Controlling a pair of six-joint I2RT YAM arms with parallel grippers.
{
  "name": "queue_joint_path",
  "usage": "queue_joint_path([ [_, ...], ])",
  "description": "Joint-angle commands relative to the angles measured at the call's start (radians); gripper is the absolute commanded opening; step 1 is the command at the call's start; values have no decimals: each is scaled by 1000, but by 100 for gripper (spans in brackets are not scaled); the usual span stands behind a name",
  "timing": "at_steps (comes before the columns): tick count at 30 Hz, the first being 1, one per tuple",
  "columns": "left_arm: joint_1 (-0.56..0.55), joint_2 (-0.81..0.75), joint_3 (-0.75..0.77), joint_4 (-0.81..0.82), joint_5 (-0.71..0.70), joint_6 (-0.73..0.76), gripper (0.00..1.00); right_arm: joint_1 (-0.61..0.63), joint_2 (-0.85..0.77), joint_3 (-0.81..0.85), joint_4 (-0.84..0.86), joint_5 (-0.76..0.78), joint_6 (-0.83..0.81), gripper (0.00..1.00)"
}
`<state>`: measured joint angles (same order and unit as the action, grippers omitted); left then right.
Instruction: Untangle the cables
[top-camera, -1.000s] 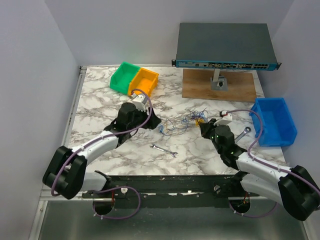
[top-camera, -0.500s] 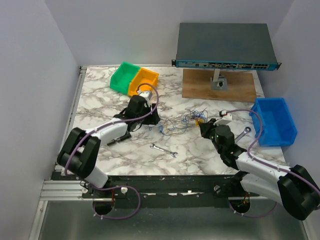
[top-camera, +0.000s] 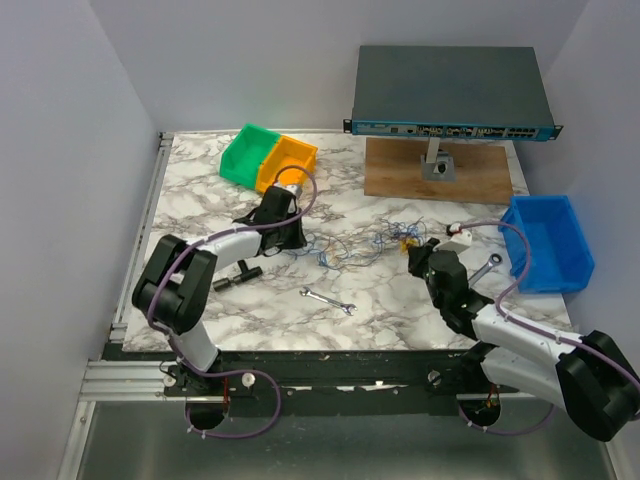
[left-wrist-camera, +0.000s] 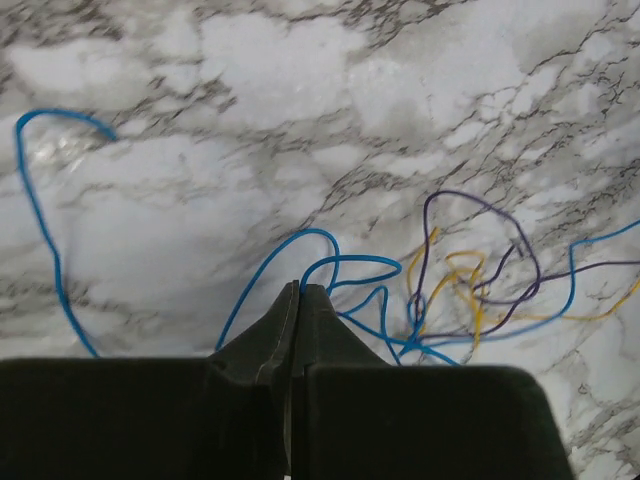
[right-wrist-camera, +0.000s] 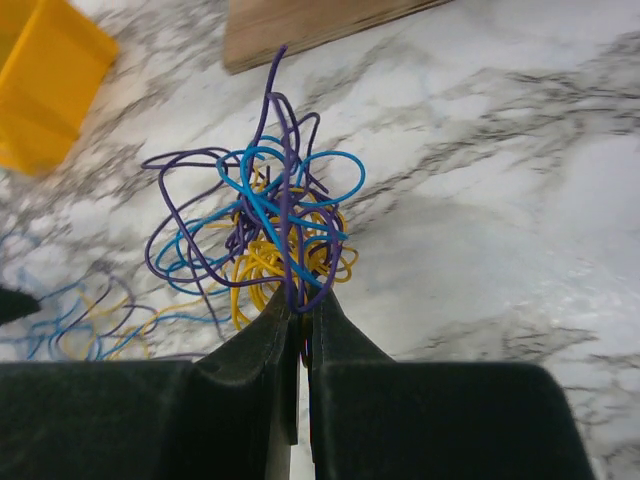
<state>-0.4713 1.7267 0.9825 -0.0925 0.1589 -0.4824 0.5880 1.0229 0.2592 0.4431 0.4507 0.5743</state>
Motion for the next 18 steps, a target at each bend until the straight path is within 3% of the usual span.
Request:
queue_joint_path([
  [1, 60, -210, -164, 131, -3, -41, 0, -4, -51, 26, -168, 337, 143, 1],
  [10, 185, -718, -568, 380, -285, -181, 0, -4, -181, 26, -488, 682, 480, 1],
  [12, 203, -804, -630, 418, -298, -207, 0, -4, -191, 21, -476, 657, 474, 1],
  [14, 206, -849, -656, 466, -250, -185, 0, -4, -190, 12, -374, 572, 367, 1],
  [18, 204, -826, -636, 510, -119, -129, 0, -4, -182, -6, -205, 378, 171, 1],
])
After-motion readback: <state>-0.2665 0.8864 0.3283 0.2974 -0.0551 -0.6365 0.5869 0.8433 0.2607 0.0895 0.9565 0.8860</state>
